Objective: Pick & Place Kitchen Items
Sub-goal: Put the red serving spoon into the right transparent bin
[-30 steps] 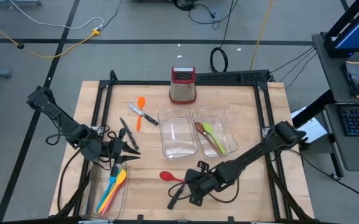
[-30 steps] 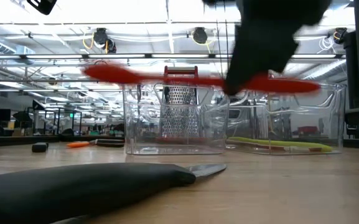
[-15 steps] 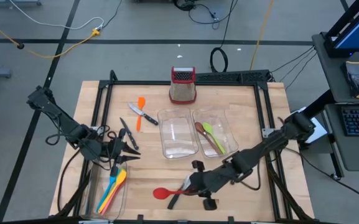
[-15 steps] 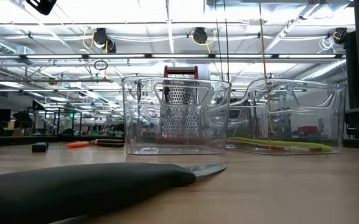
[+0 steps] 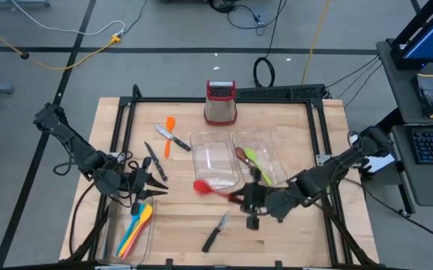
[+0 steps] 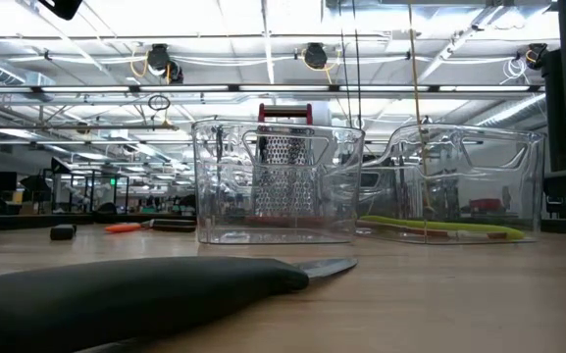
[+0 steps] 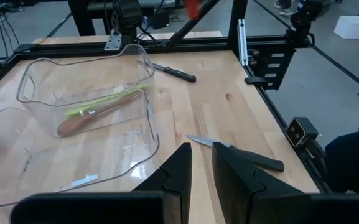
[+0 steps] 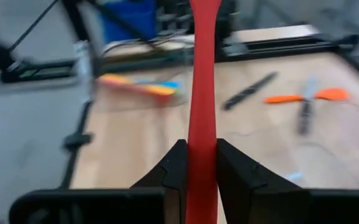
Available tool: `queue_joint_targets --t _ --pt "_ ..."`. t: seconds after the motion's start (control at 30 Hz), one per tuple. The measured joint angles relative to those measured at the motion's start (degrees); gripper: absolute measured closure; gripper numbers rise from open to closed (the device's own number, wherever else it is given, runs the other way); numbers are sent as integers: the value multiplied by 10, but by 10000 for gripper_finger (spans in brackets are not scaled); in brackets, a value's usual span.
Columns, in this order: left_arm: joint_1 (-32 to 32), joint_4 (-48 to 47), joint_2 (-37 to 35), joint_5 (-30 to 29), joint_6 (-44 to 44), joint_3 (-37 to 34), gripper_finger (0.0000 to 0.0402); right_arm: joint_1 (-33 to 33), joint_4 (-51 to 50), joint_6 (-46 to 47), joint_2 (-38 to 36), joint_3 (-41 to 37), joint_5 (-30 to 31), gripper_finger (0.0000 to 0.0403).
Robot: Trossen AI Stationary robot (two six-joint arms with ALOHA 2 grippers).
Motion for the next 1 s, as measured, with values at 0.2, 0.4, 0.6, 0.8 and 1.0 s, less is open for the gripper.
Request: queue_joint_targets --t 0.2,0.4,0.6,0.8,1.0 --pt "-3 4 0 -1 0 0 337 0 86 51 -92 -129 87 356" --pt "-3 58 18 -2 22 0 337 -1 367 48 -194 -339 82 356" --pt "5 175 73 -1 85 0 337 -5 727 43 -235 -544 19 356" --pt "44 255 126 -1 114 0 337 -18 950 55 -234 -664 -39 356" --pt "95 267 147 46 96 0 337 -31 981 140 -235 -698 -36 356"
